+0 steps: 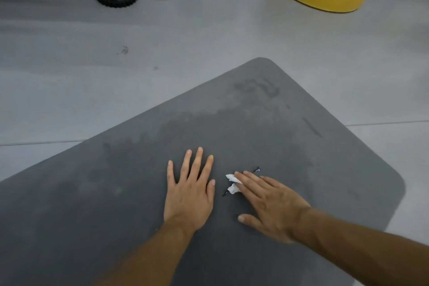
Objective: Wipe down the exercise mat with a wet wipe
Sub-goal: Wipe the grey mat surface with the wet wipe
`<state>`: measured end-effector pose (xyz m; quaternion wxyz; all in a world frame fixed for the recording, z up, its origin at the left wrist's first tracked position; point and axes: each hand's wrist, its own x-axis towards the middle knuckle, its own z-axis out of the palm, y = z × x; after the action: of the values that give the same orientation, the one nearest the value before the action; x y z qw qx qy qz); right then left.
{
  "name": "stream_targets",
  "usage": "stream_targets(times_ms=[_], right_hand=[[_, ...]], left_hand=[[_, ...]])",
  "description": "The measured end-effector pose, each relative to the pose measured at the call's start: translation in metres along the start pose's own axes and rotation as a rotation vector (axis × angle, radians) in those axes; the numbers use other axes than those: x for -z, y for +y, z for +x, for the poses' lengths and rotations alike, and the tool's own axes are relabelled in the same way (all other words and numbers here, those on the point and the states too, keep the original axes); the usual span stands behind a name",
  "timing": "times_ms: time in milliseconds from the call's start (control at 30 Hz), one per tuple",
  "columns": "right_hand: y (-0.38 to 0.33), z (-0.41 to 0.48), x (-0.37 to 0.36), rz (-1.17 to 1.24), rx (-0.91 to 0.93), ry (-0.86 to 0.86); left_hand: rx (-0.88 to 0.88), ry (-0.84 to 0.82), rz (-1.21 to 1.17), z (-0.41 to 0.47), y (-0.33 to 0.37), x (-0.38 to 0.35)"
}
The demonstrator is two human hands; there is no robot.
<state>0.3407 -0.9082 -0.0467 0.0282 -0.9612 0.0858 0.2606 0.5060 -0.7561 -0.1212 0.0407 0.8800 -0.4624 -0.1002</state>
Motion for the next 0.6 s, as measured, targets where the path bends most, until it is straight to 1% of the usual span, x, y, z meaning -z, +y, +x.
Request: stream_targets(times_ms=[67,133,300,367,467,600], right_hand=[[0.003,0.003,0.006,-0.049,-0.027,0.080],[0.010,0.008,0.005,-0.041,-0.067,0.170],[0.020,0.025,-0.008,0.029,-0.080,0.284],[0.025,0.035,-0.011,0.071,-0.106,0.300],[0.042,0.055,-0.005,0.128,-0.203,0.294],[0.060,0.085,-0.002,0.174,-0.241,0.289]], left_hand=[[0.017,0.004,-0.012,-0.001,0.000,0.002],[0.019,0.007,-0.033,-0.001,0.001,0.004],[0.036,0.012,-0.006,0.002,0.002,0.006],[0.039,0.012,0.019,0.001,0.002,0.004],[0.051,0.015,0.031,0.001,0.003,0.004],[0.070,0.006,0.066,0.002,0.005,0.007]])
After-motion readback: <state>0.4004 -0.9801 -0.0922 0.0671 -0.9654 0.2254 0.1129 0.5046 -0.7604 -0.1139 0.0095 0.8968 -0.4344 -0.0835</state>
